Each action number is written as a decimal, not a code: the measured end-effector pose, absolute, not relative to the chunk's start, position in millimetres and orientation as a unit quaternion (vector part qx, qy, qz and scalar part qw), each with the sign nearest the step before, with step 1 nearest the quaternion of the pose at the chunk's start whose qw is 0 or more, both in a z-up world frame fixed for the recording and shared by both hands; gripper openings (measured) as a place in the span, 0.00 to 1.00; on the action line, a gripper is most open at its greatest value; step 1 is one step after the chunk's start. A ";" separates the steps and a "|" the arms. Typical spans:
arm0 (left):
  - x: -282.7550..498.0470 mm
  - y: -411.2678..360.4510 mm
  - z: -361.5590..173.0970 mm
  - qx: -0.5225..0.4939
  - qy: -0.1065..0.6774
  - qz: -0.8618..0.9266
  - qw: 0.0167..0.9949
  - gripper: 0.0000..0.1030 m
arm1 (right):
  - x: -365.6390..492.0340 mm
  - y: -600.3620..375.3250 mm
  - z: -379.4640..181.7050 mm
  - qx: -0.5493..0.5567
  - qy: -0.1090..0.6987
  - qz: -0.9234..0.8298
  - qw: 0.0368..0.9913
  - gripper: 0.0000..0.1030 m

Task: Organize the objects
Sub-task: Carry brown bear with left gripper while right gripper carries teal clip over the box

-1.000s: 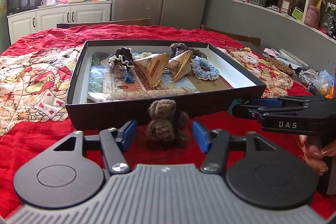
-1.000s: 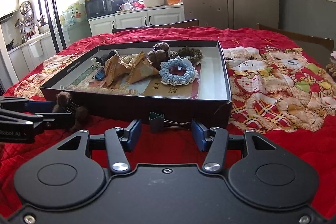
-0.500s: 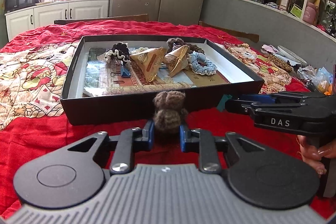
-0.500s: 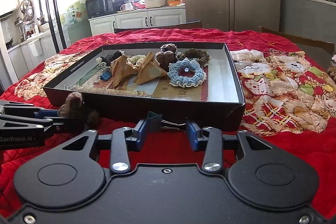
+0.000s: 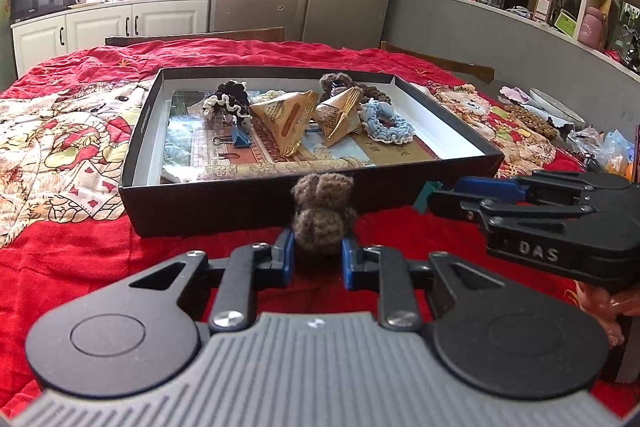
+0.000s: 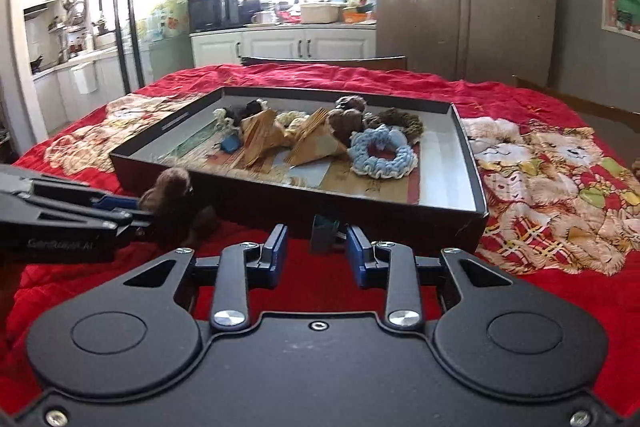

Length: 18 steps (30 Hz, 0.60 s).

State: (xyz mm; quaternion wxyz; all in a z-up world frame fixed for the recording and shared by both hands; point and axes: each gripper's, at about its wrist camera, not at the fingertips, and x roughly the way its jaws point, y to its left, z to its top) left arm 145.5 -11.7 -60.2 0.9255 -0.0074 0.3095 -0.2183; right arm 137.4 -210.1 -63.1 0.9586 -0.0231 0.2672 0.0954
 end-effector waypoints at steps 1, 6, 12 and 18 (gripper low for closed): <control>145.2 -11.7 -60.0 -0.007 0.309 -0.218 0.926 0.26 | 138.9 -207.9 -63.2 -0.025 0.268 0.090 0.959 0.26; 143.2 -11.2 -59.3 -0.003 0.306 -0.218 0.927 0.26 | 145.3 -203.1 -65.4 -0.021 0.272 0.080 0.959 0.22; 143.9 -8.5 -59.7 -0.010 0.309 -0.222 0.925 0.25 | 146.1 -197.1 -68.0 -0.036 0.271 0.072 0.959 0.22; 143.1 -8.4 -59.2 -0.009 0.308 -0.225 0.924 0.24 | 148.5 -197.0 -69.0 -0.035 0.273 0.068 0.959 0.15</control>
